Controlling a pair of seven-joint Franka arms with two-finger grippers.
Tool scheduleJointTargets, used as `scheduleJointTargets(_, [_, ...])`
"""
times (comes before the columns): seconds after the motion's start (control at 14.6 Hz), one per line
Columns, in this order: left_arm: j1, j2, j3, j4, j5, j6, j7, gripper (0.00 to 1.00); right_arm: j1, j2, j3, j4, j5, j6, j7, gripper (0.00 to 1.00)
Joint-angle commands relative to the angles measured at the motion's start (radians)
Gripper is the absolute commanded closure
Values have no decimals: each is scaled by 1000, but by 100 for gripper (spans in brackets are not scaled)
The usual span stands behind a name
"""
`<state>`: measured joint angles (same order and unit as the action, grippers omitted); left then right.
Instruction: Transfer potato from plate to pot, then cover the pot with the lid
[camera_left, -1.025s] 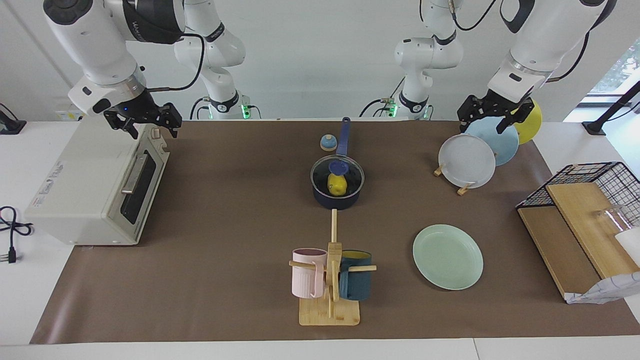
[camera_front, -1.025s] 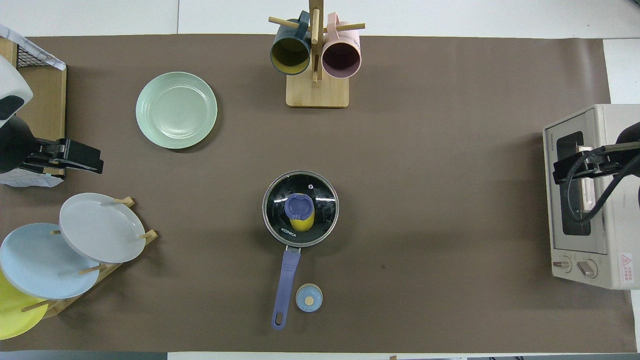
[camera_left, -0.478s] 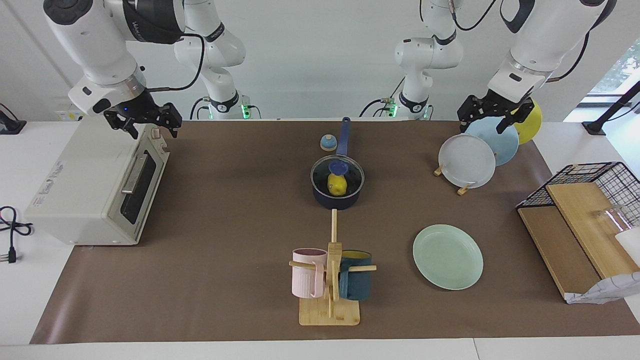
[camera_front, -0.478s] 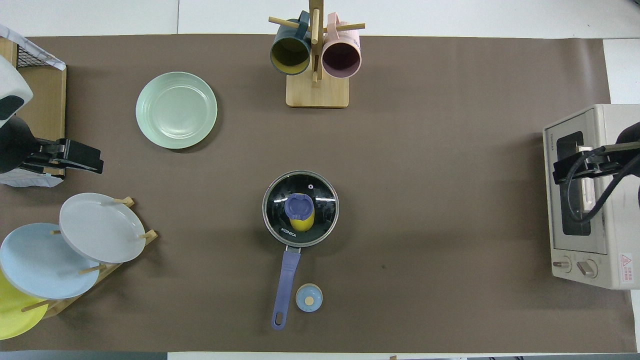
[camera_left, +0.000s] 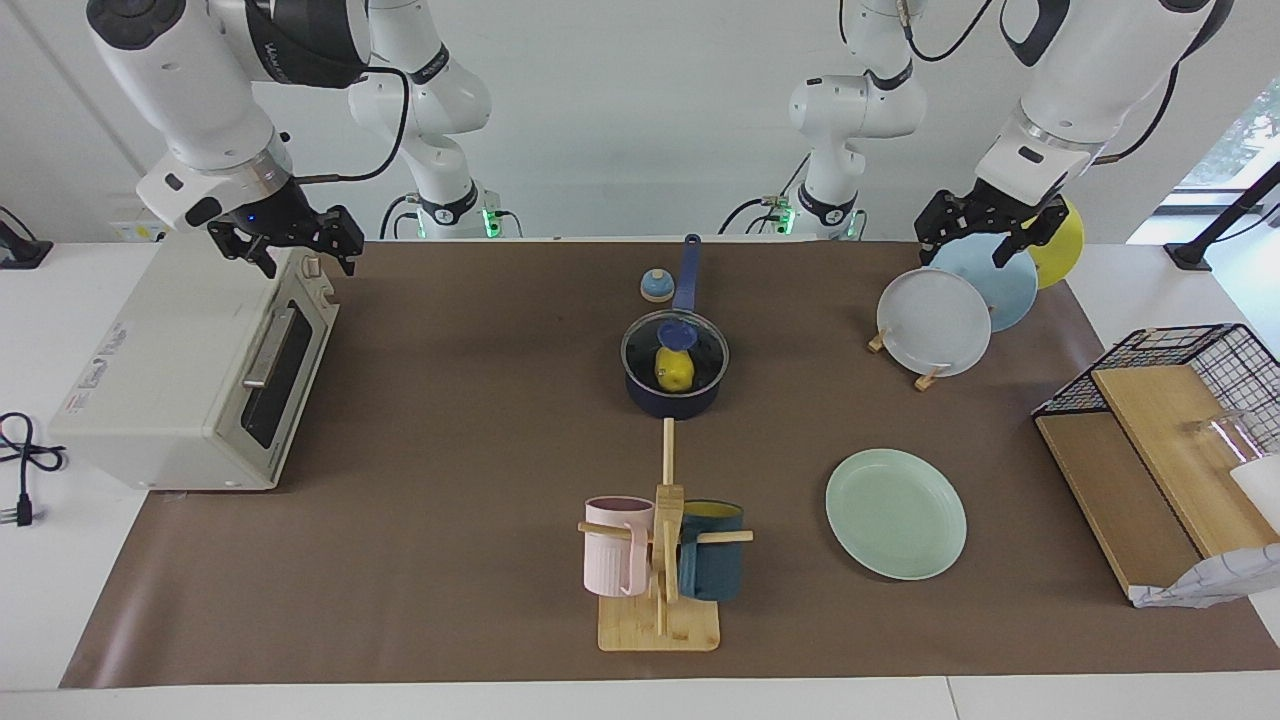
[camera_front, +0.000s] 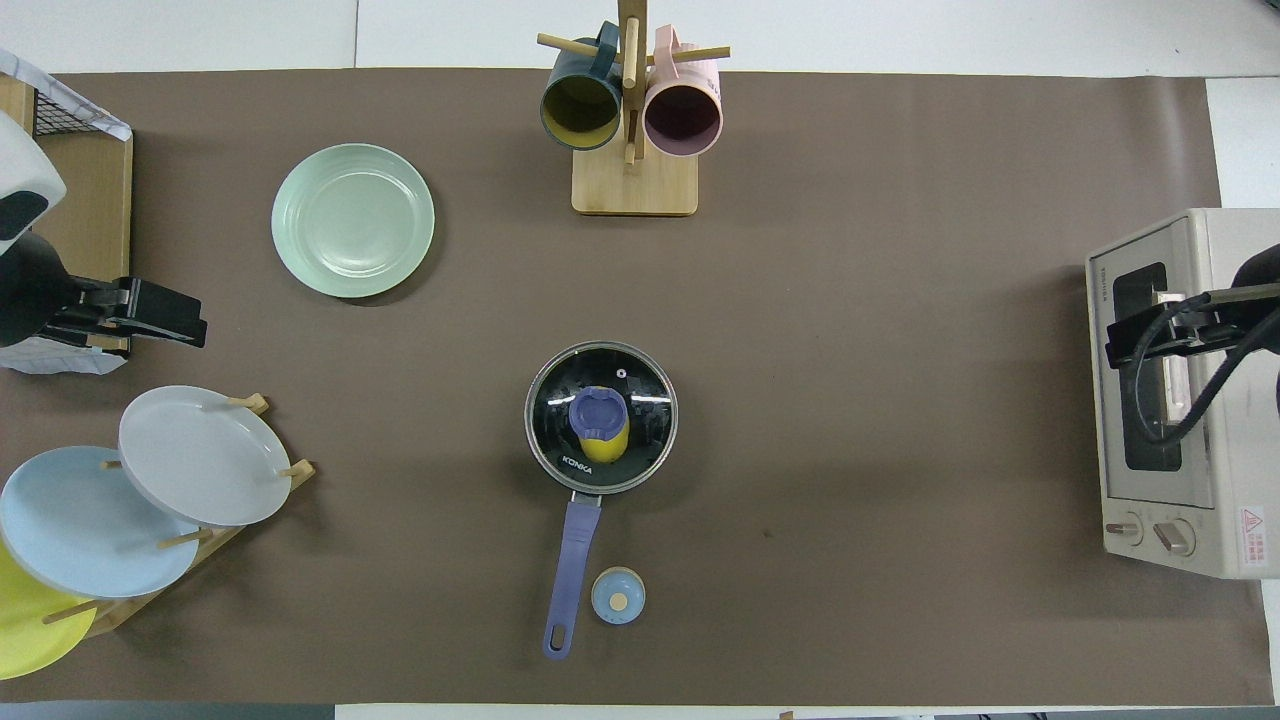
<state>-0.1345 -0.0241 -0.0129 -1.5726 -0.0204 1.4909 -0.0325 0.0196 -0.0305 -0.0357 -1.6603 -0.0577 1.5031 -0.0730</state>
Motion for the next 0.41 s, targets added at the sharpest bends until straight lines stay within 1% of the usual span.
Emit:
scheduleJointTargets(0.0, [15, -5, -7, -4, -7, -6, 0, 0, -12, -17, 5, -18, 18, 19, -24, 0])
scheduleJointTargets(0.34, [15, -7, -7, -4, -7, -11, -4, 0, -12, -17, 5, -18, 18, 19, -24, 0])
